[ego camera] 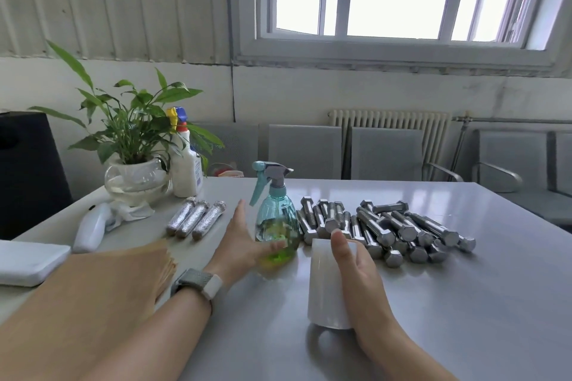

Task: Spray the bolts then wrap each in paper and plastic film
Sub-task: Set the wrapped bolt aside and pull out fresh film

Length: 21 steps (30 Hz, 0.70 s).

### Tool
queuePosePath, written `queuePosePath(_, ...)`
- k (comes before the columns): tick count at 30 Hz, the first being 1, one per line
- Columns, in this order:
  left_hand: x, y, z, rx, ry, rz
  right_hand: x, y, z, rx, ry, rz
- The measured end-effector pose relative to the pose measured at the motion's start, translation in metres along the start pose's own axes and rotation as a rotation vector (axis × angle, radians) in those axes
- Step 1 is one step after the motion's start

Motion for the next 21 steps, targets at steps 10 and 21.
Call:
queuePosePath(10, 0.013, -0.075, 0.041, 0.354, 0.083, 0.262, 0.006, -0.007, -0.006, -0.051, 0.097, -0.101)
queuePosePath(21, 0.023, -0.089, 0.027, 0.412, 0.091, 0.148, 0.006, -0.010, -0.007, -0.142, 0.091, -0.205)
Point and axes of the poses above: each hand's wrist, its own y-axis towards the middle knuckle, its own x-axis out of the palm, z = x × y, the point moved 2 cm from there along y, towards the middle knuckle, and after that the axes turned 1 degree about -x, right-handed, at the moved point
